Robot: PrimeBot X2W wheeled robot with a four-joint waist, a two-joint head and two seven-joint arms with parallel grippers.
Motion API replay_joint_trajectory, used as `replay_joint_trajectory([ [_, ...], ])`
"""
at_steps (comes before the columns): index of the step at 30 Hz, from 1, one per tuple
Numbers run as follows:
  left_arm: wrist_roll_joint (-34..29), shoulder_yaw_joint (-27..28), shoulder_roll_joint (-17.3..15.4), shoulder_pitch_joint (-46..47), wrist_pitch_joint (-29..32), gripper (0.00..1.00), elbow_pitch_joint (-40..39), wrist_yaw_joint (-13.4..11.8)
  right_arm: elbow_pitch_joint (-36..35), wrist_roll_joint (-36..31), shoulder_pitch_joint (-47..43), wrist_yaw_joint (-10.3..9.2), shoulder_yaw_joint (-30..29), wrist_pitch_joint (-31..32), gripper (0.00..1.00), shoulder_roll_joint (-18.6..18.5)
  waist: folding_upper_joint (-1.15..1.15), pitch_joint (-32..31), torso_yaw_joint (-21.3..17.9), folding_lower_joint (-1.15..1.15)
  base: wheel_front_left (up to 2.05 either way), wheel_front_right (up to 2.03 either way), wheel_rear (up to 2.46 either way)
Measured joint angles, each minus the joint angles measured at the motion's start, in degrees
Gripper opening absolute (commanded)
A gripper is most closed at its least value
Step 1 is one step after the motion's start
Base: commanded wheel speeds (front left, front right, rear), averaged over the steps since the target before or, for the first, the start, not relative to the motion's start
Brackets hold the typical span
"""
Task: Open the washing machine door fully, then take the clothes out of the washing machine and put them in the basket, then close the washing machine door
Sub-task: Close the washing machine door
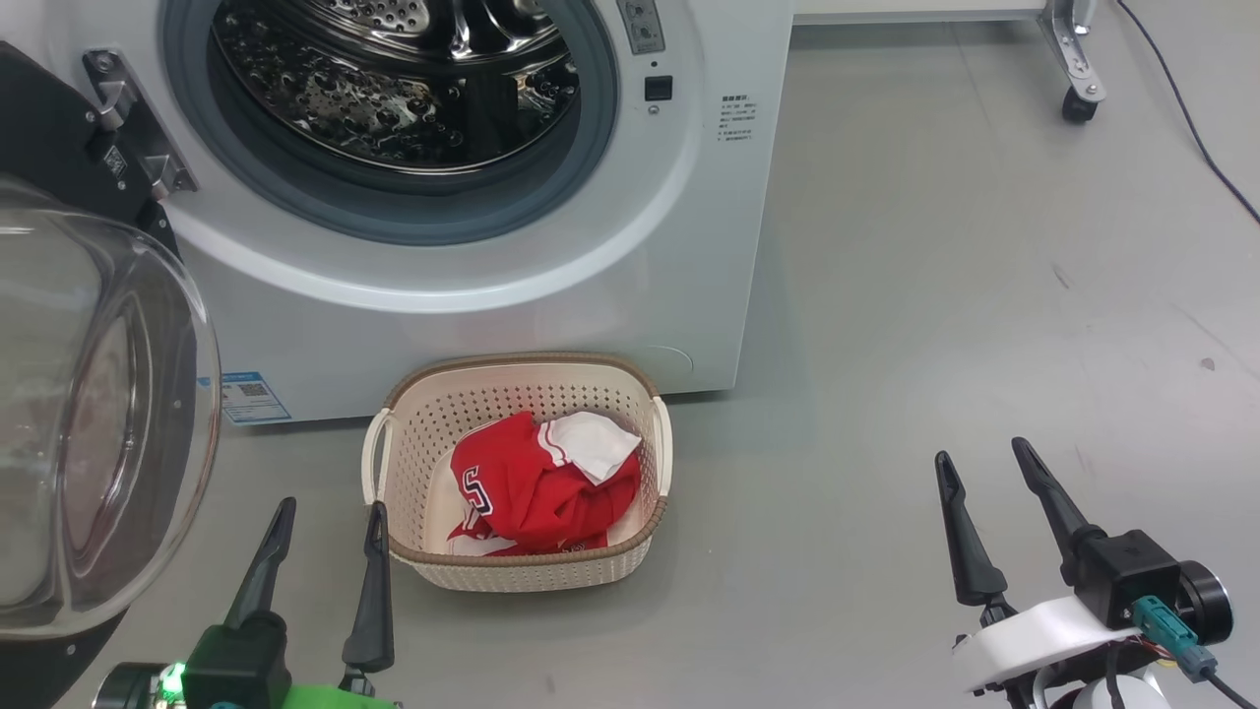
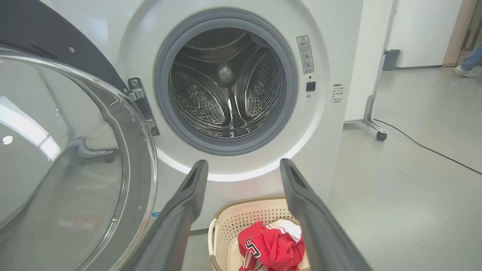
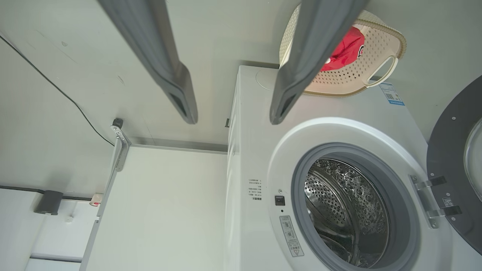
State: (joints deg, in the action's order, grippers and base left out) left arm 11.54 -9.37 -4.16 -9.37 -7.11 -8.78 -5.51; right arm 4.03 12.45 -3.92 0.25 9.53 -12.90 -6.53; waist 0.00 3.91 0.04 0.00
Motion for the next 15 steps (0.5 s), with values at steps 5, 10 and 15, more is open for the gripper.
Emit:
replay_joint_trajectory([
  [5, -0.05, -0.07, 0.00, 0.00, 0.00, 1.00, 0.13, 0.00, -0.26, 0.00, -0.23, -0.40, -0.29, 0.00, 1.00, -0.46, 0.00, -0.19, 1.87, 0.00, 0.00, 0.00, 0.00],
  [10, -0.24, -0.11, 0.01, 0.00, -0.01, 1.00, 0.41, 0.00, -0.49, 0.00, -0.66, -0.40, -0.32, 0.01, 1.00, -0.77, 0.00, -0.35, 4.04, 0.00, 0.00, 0.00, 0.00],
  [15, -0.47, 0.14, 0.02, -0.01, -0.01, 1.00, 0.74, -0.26, -0.74, 0.00, -1.05, -0.35, -0.07, 0.24, 1.00, -0.85, 0.00, -0.58, 7.42, 0.00, 0.00, 0.00, 0.00],
])
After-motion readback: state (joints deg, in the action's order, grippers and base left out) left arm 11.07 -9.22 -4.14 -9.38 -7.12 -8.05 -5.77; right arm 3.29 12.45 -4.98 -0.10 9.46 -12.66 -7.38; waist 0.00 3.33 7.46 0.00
